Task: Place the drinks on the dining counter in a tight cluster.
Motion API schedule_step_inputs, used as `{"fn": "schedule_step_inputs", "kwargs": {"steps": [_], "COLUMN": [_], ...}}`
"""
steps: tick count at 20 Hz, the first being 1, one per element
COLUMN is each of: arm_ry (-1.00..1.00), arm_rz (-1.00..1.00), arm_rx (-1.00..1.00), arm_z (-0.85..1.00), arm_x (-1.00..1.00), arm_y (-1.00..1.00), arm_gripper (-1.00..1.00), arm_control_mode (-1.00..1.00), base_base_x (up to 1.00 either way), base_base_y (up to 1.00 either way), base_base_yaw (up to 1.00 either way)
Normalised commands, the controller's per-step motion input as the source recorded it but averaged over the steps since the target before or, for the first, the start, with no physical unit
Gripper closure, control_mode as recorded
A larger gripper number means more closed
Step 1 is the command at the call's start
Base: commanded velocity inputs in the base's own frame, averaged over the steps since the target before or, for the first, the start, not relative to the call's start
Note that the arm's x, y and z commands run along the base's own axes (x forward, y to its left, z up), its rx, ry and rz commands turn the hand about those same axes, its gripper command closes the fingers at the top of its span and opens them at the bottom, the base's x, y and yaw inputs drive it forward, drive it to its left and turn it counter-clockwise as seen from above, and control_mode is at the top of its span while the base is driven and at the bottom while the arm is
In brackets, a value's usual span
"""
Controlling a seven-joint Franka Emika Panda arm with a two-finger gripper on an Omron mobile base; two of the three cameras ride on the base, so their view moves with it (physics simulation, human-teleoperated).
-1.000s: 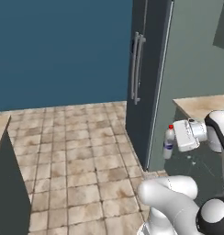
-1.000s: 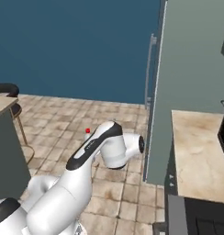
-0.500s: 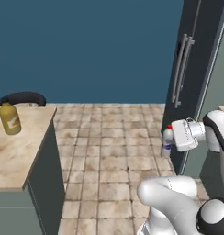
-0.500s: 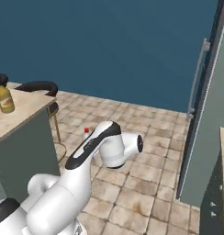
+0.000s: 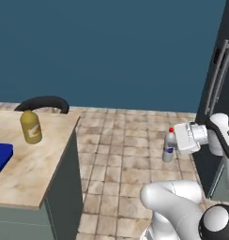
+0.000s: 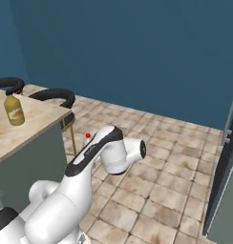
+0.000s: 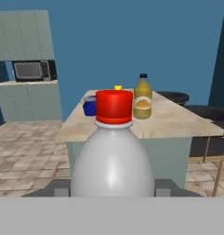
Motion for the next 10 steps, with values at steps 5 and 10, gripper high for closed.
{"fn": "schedule_step_inputs", "kwargs": {"steps": [5,10], "arm_ry": [0.00,0.00], "arm_rz": [0.00,0.00], "arm_rx": [0.00,0.00], "arm_z": [0.00,0.00], "arm_x": [0.00,0.00], "arm_y": [0.00,0.00], "arm_gripper": [1.00,1.00], "arm_control_mode": [1.00,1.00], "base_base_x": [0.69,0.70], "base_base_y": [0.00,-0.01], "base_base_yaw": [0.15,0.16]}}
